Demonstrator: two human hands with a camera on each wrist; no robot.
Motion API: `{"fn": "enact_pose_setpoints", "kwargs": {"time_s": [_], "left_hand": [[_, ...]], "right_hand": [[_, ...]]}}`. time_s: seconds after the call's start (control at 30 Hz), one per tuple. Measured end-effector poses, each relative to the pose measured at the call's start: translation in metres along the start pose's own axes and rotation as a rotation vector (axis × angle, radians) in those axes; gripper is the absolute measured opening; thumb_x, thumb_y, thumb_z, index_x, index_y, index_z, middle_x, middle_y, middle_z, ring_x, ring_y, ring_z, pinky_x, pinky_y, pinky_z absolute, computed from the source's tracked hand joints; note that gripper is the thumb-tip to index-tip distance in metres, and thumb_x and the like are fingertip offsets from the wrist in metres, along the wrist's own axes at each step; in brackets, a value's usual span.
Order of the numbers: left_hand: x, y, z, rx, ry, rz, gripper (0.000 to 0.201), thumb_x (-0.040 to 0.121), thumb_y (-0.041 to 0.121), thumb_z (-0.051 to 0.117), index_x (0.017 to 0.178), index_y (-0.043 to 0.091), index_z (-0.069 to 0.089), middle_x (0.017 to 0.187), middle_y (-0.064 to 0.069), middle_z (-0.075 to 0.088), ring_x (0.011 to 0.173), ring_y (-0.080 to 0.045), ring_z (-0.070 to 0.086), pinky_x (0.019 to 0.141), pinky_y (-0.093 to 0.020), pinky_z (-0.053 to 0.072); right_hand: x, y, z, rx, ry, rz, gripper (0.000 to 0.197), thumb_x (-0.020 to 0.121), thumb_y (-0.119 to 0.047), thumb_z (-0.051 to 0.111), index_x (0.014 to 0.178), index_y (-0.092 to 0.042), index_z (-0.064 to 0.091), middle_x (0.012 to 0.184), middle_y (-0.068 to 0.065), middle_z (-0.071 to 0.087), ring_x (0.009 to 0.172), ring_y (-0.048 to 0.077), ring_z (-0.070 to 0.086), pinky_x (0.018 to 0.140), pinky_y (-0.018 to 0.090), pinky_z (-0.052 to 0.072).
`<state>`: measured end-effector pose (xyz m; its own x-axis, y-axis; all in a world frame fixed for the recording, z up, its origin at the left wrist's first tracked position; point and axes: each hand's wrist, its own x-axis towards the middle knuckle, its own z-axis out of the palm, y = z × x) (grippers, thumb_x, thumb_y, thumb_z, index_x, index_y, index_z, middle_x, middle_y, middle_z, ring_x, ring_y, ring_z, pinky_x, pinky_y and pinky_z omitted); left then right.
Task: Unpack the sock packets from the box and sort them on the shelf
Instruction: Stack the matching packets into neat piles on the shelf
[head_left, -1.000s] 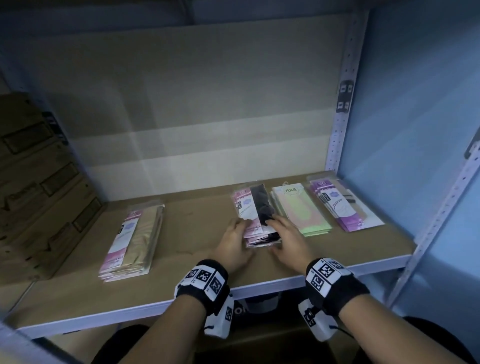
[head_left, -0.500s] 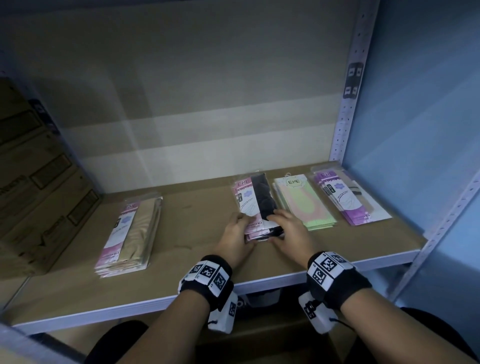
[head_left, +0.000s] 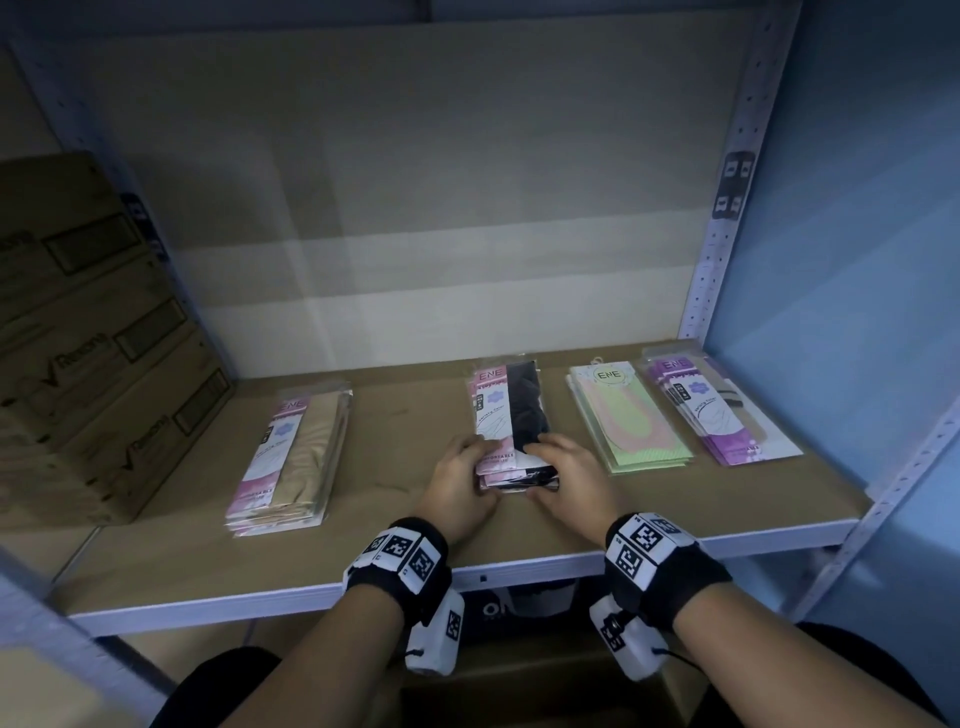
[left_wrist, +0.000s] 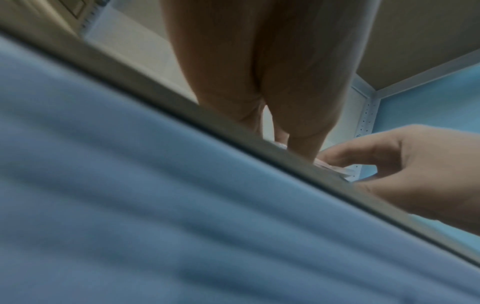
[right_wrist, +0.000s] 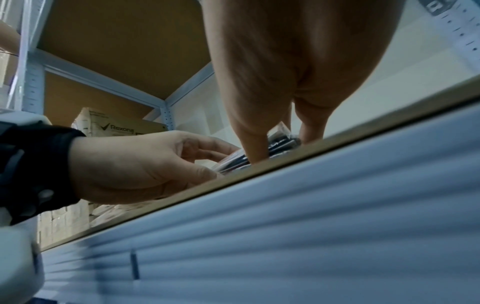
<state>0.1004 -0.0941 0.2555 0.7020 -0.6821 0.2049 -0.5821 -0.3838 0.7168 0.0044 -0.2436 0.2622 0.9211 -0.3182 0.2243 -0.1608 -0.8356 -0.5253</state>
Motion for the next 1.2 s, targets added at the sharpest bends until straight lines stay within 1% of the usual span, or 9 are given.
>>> {"fn": "enact_pose_setpoints", "kwargs": {"time_s": [0.1,0.27,0.4,0.53,0.7,0.83,0.97,1.07,1.2], "left_hand": [[-0.009,-0.009,-0.014,0.022,0.021,-0.013,0.058,0.072,0.001,0.068,0.129,0.009,0.057,0.129,-0.008,0.048,0.115,-0.021,0.055,0.104,-0.033,0.044],[-0.023,-0.033,-0.041,0.015,0.040,-0.052,0.061,0.070,0.002,0.066,0.129,0.011,0.056,0.130,-0.006,0.049,0.116,-0.022,0.056,0.103,-0.039,0.047],[-0.033,-0.052,-0.062,0.004,0.060,-0.094,0.064,0.066,0.009,0.060,0.129,0.016,0.056,0.129,-0.005,0.051,0.114,-0.022,0.059,0.100,-0.041,0.049],[-0.042,-0.061,-0.079,0.049,0.086,-0.094,0.063,0.071,0.001,0.063,0.132,0.015,0.054,0.133,-0.006,0.049,0.117,-0.022,0.056,0.103,-0.038,0.046],[-0.046,-0.065,-0.090,0.087,0.086,-0.070,0.059,0.076,-0.003,0.061,0.133,0.011,0.053,0.134,-0.009,0.050,0.122,-0.022,0.052,0.108,-0.027,0.038],[-0.048,-0.064,-0.089,0.119,0.090,-0.070,0.057,0.078,-0.001,0.061,0.133,0.011,0.052,0.134,-0.009,0.050,0.122,-0.020,0.051,0.101,-0.011,0.029],[-0.043,-0.061,-0.094,0.150,0.048,-0.093,0.060,0.078,0.003,0.064,0.136,0.013,0.048,0.136,-0.008,0.048,0.126,-0.020,0.048,0.105,-0.016,0.029],[-0.038,-0.052,-0.102,0.178,-0.004,-0.100,0.067,0.077,0.008,0.070,0.138,0.015,0.043,0.139,-0.006,0.044,0.126,-0.021,0.048,0.103,-0.018,0.032],[-0.030,-0.034,-0.111,0.271,-0.034,-0.082,0.074,0.077,0.019,0.075,0.141,0.019,0.038,0.145,-0.002,0.041,0.129,-0.019,0.044,0.107,-0.028,0.036]], "right_hand": [[0.003,-0.017,0.008,0.025,-0.013,-0.020,0.053,0.078,-0.014,0.073,0.129,-0.013,0.058,0.140,0.005,0.049,0.126,0.021,0.050,0.106,0.023,0.033],[0.010,-0.049,0.029,0.069,-0.023,-0.053,0.051,0.075,-0.009,0.073,0.125,-0.011,0.062,0.134,0.007,0.055,0.120,0.022,0.054,0.103,0.025,0.039],[0.017,-0.070,0.048,0.080,-0.041,-0.081,0.050,0.076,-0.008,0.072,0.125,-0.013,0.062,0.134,0.006,0.054,0.120,0.023,0.054,0.104,0.028,0.041],[0.024,-0.086,0.063,0.085,-0.059,-0.087,0.052,0.076,-0.009,0.073,0.126,-0.013,0.061,0.135,0.006,0.053,0.120,0.022,0.054,0.105,0.030,0.041],[0.028,-0.095,0.071,0.073,-0.070,-0.093,0.051,0.076,-0.007,0.071,0.126,-0.012,0.061,0.133,0.007,0.054,0.118,0.022,0.055,0.103,0.034,0.044],[0.026,-0.095,0.073,0.053,-0.064,-0.105,0.052,0.075,-0.009,0.072,0.126,-0.011,0.061,0.133,0.008,0.053,0.118,0.023,0.055,0.103,0.035,0.044],[0.026,-0.095,0.064,0.057,-0.073,-0.092,0.057,0.077,-0.016,0.074,0.131,-0.014,0.057,0.141,0.007,0.047,0.126,0.023,0.049,0.109,0.034,0.038],[0.024,-0.096,0.049,0.083,-0.088,-0.083,0.065,0.078,-0.025,0.074,0.138,-0.019,0.050,0.150,0.002,0.037,0.135,0.020,0.040,0.113,0.036,0.033],[0.019,-0.090,0.018,0.059,-0.137,-0.039,0.071,0.081,-0.031,0.073,0.144,-0.022,0.040,0.156,-0.001,0.026,0.143,0.019,0.026,0.117,0.031,0.022]]}}
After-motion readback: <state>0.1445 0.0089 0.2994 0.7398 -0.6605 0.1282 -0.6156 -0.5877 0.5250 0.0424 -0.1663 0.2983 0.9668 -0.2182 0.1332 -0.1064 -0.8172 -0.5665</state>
